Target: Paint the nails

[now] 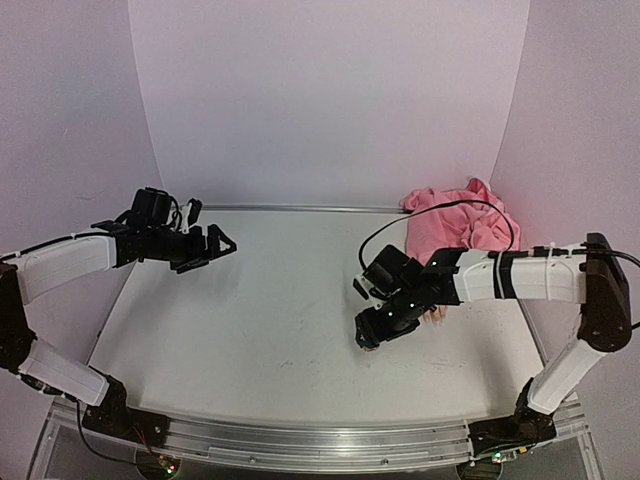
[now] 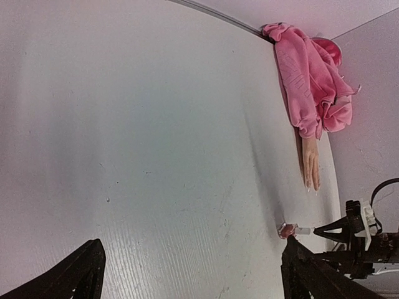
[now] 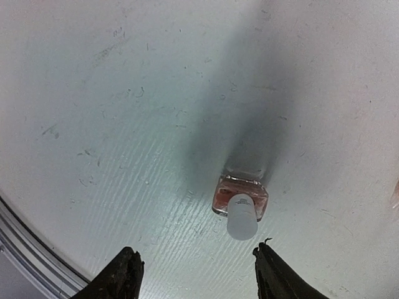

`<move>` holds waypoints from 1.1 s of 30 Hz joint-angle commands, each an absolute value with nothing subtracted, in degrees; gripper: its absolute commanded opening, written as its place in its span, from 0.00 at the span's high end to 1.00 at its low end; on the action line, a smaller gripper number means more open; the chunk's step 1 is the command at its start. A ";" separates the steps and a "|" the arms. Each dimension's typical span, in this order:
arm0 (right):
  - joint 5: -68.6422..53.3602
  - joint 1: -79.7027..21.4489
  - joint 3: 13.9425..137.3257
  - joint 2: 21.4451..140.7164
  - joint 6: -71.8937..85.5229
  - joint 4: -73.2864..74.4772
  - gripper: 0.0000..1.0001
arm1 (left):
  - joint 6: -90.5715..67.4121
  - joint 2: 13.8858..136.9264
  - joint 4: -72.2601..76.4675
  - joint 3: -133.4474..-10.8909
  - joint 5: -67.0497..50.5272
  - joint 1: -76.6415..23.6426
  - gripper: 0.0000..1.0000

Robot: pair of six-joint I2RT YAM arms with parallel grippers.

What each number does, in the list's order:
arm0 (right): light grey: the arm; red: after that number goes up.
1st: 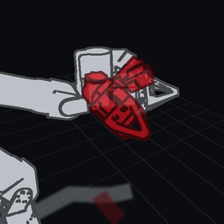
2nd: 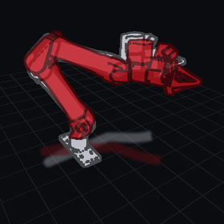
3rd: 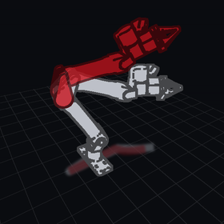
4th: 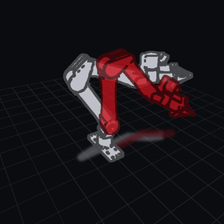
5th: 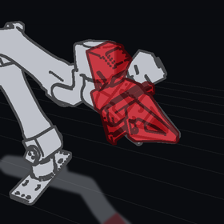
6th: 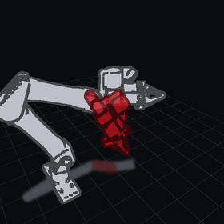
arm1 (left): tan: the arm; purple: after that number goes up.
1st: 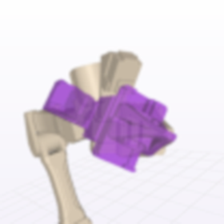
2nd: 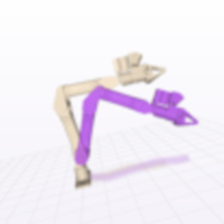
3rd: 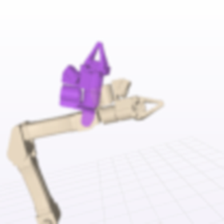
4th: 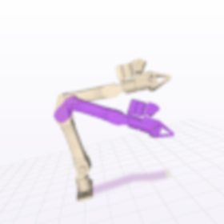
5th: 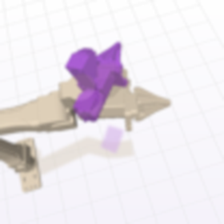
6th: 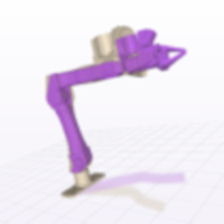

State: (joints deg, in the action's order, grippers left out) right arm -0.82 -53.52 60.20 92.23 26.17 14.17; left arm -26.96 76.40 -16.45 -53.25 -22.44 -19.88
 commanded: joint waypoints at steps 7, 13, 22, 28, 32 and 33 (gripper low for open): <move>8.79 -54.43 63.90 96.90 30.98 17.93 0.53 | -27.77 76.90 -13.53 -55.97 -23.72 -20.48 0.00; 10.04 -54.36 64.64 98.70 31.46 17.06 0.57 | -27.89 77.71 -13.52 -56.41 -24.46 -20.65 0.00; 9.77 -54.40 64.82 100.44 31.11 16.26 0.72 | -28.21 78.64 -13.51 -56.93 -25.71 -20.87 0.00; 9.63 -54.47 64.69 100.42 30.94 15.50 0.81 | -28.39 79.40 -13.54 -57.15 -26.76 -21.17 0.00; 9.71 -54.40 64.52 99.84 31.33 14.87 0.92 | -28.21 79.55 -13.49 -57.30 -27.32 -21.56 0.00; 9.63 -54.40 64.51 99.47 31.44 14.74 0.95 | -28.15 79.45 -13.45 -57.23 -27.14 -21.68 0.01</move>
